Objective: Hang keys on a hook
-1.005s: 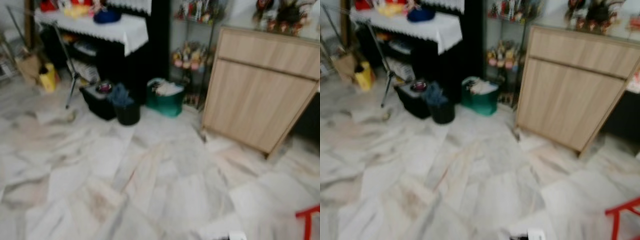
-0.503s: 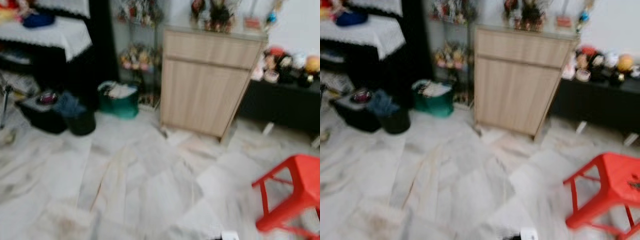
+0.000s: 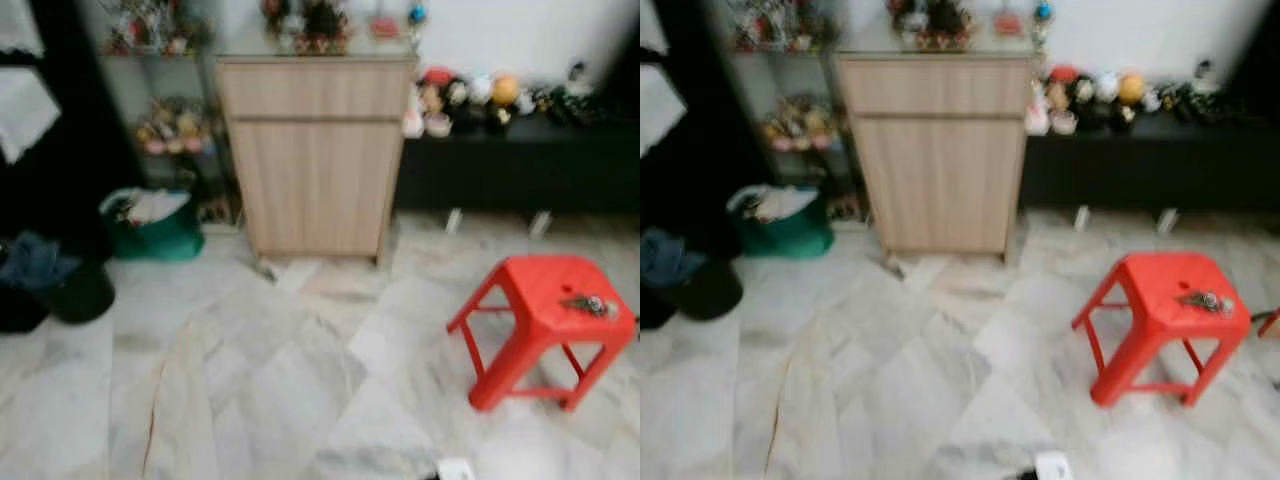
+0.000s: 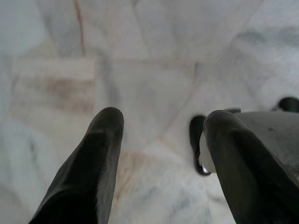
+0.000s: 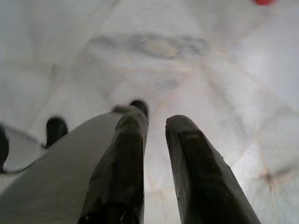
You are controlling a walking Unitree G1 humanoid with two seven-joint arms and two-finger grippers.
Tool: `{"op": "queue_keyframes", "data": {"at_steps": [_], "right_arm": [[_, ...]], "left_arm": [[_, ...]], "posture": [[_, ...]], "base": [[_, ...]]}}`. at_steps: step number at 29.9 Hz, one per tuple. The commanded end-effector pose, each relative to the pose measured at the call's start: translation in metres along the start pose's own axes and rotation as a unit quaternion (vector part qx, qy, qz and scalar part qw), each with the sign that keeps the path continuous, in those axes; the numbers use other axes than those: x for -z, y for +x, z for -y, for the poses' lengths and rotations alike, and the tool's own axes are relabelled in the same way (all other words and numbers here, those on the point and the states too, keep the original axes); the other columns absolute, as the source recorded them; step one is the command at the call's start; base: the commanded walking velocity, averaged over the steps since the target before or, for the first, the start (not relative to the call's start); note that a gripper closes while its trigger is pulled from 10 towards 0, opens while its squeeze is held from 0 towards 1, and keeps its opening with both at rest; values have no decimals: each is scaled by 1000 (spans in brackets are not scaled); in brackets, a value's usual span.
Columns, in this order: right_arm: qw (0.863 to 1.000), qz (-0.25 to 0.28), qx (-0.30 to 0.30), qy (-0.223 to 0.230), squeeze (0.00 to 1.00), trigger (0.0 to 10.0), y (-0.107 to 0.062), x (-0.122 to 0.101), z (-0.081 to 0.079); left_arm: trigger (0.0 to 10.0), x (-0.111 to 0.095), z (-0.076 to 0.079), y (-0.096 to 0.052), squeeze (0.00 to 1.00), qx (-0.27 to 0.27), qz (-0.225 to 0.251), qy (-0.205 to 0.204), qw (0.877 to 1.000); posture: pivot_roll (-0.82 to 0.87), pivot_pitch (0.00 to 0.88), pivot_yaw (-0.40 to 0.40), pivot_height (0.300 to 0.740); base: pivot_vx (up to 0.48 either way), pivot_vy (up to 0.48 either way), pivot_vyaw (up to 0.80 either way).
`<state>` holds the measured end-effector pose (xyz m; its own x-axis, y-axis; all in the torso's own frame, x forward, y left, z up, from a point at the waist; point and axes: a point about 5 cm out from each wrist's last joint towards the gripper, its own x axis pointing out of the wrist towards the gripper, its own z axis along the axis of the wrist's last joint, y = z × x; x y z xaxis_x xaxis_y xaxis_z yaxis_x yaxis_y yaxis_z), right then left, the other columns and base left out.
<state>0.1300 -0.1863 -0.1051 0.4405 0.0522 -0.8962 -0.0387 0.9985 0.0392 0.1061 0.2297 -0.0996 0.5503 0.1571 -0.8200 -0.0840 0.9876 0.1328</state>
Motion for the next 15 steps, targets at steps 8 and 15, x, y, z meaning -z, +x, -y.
{"op": "queue_keyframes", "data": {"at_steps": [8,15], "right_arm": [[997,18,16,67,0,10000,1,-4,-5],[997,20,9,79,0,10000,2,-4,-7]], "left_arm": [[10000,4,-4,-1,0,-7,-9,-2,1000],[10000,3,-5,-1,0,1,-11,15,1000]], "posture": [[107,0,10,736],[104,0,15,736]], "base": [[0,0,-325],[0,0,0]]}}
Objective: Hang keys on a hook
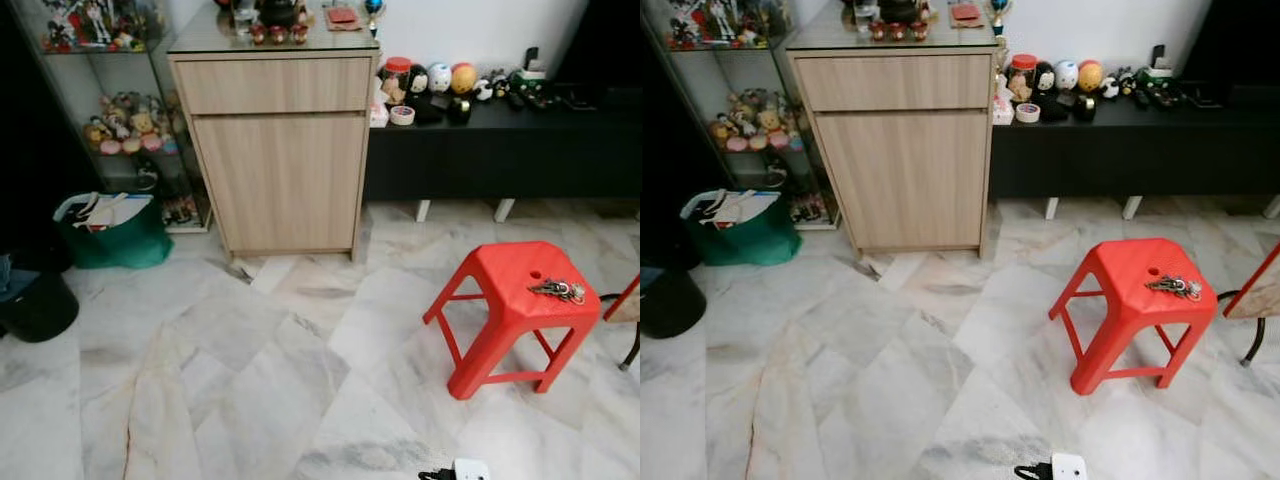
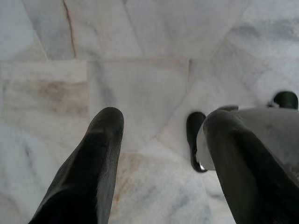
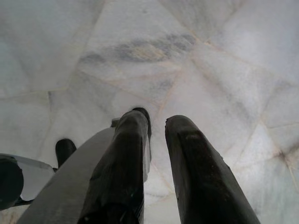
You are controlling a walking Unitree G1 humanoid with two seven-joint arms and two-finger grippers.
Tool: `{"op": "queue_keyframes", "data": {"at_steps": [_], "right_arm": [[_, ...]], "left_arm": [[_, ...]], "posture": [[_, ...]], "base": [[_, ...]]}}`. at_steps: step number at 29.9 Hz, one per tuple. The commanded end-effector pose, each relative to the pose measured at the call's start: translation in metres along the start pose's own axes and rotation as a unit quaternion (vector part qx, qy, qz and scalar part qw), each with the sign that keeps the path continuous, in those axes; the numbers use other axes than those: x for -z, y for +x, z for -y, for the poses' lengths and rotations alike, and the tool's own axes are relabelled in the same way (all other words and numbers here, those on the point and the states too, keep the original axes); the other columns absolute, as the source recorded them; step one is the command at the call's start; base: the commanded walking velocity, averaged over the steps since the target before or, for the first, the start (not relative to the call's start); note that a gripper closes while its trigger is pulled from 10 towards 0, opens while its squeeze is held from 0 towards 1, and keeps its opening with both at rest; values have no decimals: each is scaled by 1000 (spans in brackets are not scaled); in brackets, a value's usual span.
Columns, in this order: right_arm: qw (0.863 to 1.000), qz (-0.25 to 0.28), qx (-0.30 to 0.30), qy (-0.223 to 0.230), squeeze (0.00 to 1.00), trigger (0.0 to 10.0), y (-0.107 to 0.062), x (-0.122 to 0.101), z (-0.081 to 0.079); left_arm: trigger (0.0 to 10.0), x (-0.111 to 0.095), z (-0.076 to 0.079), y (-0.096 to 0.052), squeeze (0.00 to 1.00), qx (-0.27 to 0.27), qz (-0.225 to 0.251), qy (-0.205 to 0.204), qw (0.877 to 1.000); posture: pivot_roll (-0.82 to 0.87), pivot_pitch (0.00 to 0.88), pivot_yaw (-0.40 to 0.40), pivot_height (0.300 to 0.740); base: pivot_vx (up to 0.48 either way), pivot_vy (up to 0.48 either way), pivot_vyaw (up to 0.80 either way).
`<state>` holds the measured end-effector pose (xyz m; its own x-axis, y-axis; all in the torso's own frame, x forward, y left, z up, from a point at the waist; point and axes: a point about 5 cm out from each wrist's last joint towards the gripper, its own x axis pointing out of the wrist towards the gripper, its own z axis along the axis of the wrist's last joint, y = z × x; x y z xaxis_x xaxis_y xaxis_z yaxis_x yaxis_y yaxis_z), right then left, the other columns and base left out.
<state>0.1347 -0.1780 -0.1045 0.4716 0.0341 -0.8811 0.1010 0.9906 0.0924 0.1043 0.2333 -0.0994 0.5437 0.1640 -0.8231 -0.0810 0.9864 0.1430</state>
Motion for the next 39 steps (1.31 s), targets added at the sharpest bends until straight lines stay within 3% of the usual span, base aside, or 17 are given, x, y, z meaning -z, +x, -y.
{"op": "queue_keyframes", "data": {"at_steps": [1,24,34,39], "right_arm": [[1000,2,1,5,0,10000,0,0,1],[1000,0,7,11,0,10000,-1,2,5],[1000,-2,7,4,0,10000,-1,1,7],[1000,2,6,6,0,10000,-1,0,7]], "left_arm": [[10000,2,-1,0,0,5,-7,11,1000],[10000,4,3,-1,0,9,-6,4,1000],[10000,4,5,-1,0,10,-5,0,1000],[10000,4,5,-1,0,11,-5,-2,1000]], "posture": [[104,0,15,736],[104,0,-2,736],[102,0,-10,736],[100,0,-9,736]], "base": [[0,0,0],[0,-304,0],[0,-324,-726],[0,-323,0]]}}
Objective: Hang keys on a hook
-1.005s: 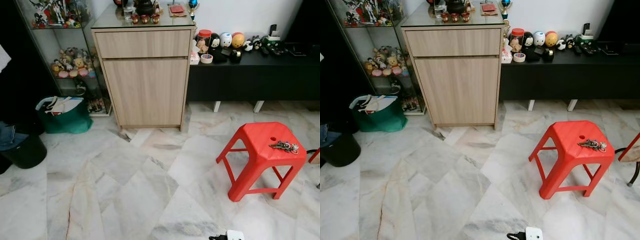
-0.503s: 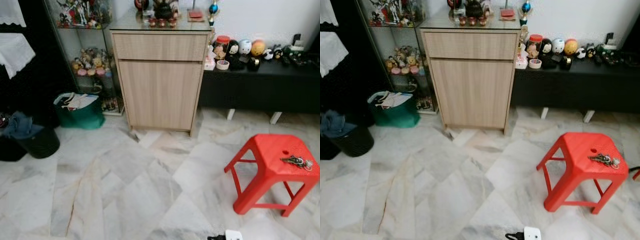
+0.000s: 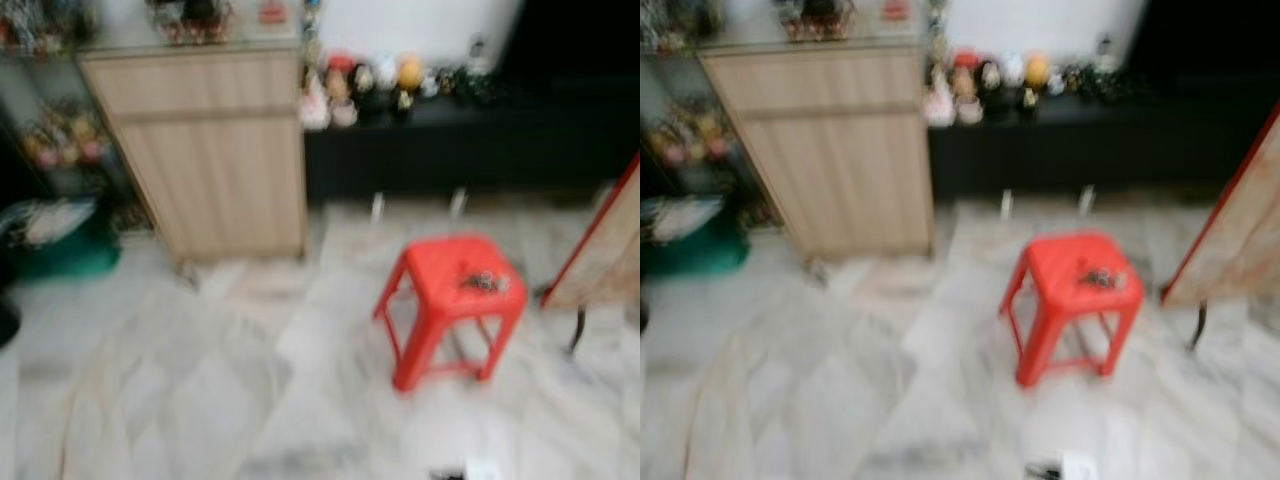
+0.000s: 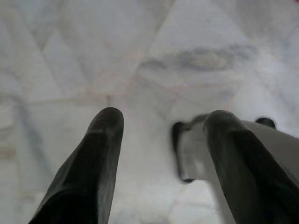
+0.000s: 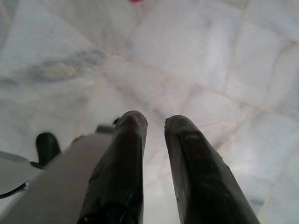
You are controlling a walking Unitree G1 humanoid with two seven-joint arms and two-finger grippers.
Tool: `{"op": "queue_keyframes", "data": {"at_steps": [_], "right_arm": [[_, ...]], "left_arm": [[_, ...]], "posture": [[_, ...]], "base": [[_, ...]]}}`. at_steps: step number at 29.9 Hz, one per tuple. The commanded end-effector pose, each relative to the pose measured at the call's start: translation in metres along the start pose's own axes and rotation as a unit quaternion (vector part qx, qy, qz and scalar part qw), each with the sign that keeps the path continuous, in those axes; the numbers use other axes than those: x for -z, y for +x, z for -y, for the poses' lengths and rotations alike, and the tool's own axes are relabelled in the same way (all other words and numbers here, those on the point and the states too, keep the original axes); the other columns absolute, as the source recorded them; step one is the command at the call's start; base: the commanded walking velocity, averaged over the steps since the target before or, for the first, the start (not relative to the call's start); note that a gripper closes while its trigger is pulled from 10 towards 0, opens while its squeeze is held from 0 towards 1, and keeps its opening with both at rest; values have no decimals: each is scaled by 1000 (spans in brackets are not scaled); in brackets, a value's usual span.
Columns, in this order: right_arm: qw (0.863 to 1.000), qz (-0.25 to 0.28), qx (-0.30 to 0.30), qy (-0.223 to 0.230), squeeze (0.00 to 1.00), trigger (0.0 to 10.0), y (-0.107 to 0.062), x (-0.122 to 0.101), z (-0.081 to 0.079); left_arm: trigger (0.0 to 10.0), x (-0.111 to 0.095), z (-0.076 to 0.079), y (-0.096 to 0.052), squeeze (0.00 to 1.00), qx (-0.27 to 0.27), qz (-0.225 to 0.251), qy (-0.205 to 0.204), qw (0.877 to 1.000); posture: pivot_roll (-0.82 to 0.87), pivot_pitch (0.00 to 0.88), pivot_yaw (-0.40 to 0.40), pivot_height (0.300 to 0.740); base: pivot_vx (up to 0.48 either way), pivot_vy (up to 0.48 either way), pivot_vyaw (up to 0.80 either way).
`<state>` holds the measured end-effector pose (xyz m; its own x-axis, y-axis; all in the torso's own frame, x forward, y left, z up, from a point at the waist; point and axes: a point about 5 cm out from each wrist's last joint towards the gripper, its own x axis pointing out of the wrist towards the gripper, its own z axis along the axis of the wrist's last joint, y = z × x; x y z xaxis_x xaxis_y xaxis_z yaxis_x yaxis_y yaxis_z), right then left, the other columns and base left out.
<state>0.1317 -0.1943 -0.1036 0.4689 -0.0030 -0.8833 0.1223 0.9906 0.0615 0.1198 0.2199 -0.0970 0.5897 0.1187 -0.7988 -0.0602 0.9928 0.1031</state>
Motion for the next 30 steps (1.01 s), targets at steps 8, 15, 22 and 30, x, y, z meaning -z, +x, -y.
{"op": "queue_keyframes", "data": {"at_steps": [8,15,22,30], "right_arm": [[1000,2,-17,0,0,10000,1,0,-11],[1000,3,-18,0,0,10000,1,0,-12],[1000,3,-19,-5,0,10000,1,0,-12],[1000,4,-18,0,0,10000,1,2,-15]], "left_arm": [[10000,18,-10,-6,0,-12,-32,2,999],[10000,18,-10,-6,0,-13,-33,3,999],[10000,18,-11,-7,0,-13,-34,0,999],[10000,19,-14,-7,0,-11,-34,2,999]], "posture": [[99,0,-6,736],[94,0,-3,736],[90,0,-2,736],[81,0,14,736]], "base": [[0,-325,0],[0,-138,0],[0,0,0],[0,0,0]]}}
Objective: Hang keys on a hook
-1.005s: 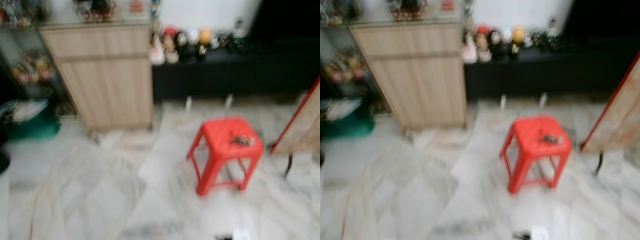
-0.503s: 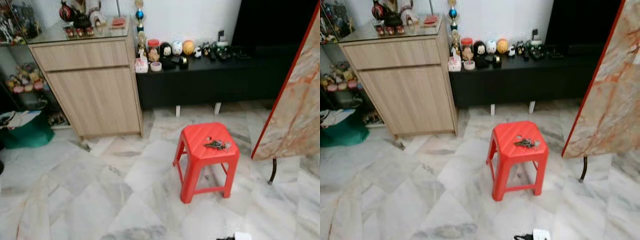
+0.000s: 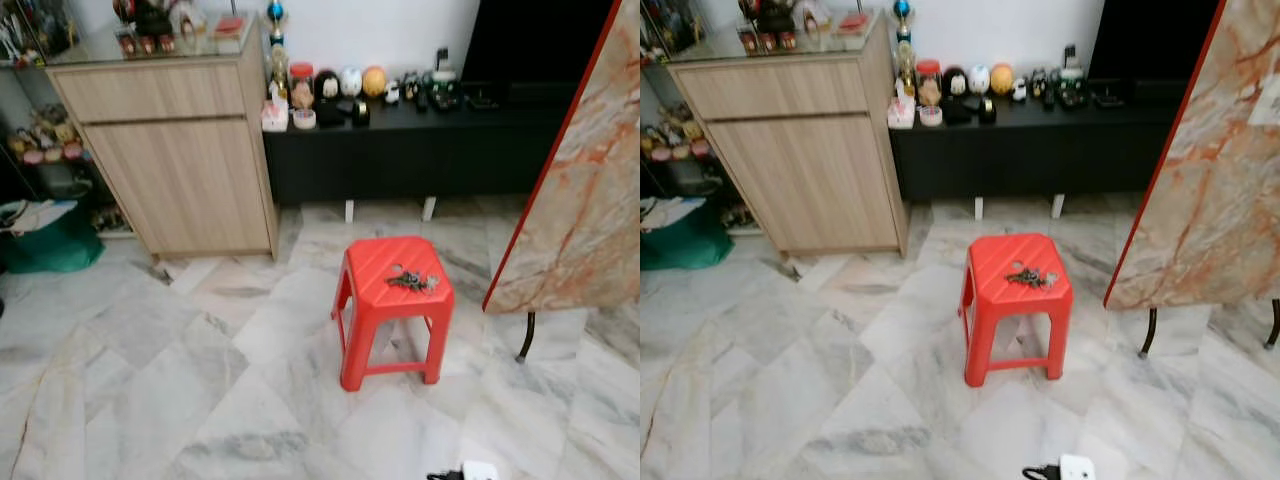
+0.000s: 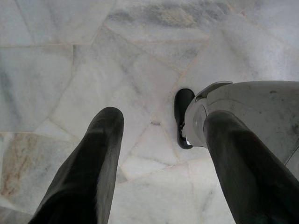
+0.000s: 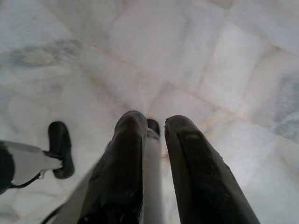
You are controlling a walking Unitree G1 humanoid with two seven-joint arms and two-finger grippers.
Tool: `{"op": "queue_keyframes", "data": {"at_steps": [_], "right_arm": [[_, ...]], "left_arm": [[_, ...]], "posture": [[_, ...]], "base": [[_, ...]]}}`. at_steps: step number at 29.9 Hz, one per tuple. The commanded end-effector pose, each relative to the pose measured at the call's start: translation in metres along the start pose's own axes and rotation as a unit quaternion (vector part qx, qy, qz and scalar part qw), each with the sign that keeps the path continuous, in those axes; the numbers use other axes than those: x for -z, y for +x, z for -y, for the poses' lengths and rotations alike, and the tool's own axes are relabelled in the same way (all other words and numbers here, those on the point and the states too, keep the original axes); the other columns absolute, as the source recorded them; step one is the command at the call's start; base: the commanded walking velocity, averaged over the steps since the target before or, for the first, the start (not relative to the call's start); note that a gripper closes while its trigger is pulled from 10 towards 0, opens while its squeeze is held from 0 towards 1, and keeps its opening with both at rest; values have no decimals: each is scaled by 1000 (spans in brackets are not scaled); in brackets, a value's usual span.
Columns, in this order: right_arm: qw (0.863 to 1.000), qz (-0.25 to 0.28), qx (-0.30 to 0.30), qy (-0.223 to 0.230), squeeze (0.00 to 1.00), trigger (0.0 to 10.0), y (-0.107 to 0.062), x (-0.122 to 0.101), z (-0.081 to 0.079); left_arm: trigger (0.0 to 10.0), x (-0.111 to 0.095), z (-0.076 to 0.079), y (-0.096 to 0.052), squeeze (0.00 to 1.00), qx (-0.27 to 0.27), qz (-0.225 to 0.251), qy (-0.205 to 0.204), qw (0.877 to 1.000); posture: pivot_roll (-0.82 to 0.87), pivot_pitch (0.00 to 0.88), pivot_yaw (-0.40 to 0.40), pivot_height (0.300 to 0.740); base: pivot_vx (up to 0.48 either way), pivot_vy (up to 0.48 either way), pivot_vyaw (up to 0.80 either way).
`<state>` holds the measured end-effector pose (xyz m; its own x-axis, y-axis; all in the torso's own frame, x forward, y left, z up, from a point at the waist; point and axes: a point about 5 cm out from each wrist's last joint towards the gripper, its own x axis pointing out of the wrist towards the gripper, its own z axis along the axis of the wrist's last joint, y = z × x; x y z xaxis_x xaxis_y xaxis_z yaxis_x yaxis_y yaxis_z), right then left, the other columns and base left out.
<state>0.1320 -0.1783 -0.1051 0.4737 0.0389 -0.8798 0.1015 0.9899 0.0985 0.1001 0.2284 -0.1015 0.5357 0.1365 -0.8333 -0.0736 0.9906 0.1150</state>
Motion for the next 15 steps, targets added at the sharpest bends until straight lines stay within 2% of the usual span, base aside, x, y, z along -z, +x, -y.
{"op": "queue_keyframes", "data": {"at_steps": [1,10,15], "right_arm": [[1000,3,3,0,0,10000,0,0,0],[1000,3,2,0,0,10000,0,3,-2],[1000,4,20,-3,0,10000,-1,0,5]], "left_arm": [[10000,1,-5,-1,0,-1,-2,5,1000],[10000,2,-7,-2,0,-4,3,-2,1000],[10000,1,1,-1,0,2,5,-3,1000]], "posture": [[77,0,16,736],[64,0,-15,736],[142,0,-26,736]], "base": [[0,0,0],[0,0,0],[0,0,0]]}}
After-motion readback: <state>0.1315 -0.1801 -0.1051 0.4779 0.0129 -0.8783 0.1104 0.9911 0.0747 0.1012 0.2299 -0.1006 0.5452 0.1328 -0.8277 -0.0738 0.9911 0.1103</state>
